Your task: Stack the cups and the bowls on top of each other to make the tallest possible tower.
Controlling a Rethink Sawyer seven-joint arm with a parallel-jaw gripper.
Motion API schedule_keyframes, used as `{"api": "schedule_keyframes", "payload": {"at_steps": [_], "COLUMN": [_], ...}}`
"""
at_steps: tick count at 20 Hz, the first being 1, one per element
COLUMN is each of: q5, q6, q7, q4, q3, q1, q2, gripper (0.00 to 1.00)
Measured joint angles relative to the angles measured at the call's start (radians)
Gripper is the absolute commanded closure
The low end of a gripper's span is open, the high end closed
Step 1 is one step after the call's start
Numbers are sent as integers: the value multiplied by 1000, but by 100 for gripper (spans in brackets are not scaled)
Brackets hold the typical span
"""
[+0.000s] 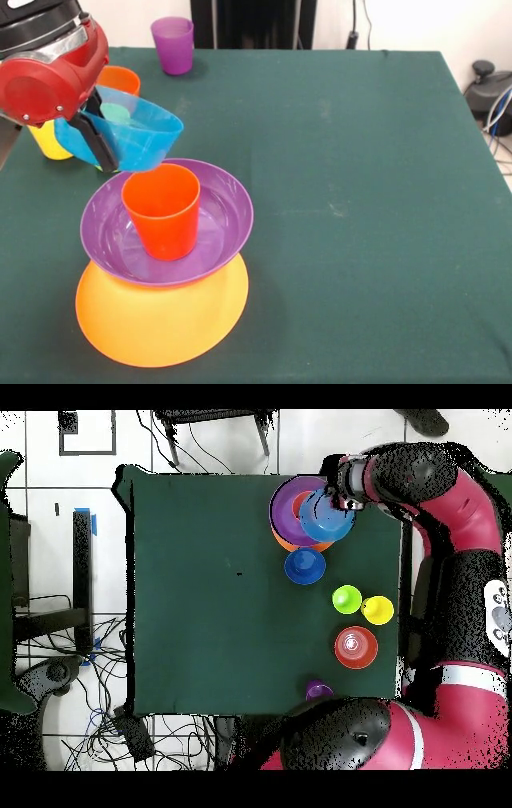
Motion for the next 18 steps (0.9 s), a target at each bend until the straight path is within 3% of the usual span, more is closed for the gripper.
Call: {"api": "schedule_keyframes", "payload": {"at_steps": [14,18], "q5": [4,36], "q6": [37,64], "q7": [0,0], "q4": [-156,-177], "q3": [20,32], "q1": [0,0], "q2": [87,113], "gripper": [100,100]}}
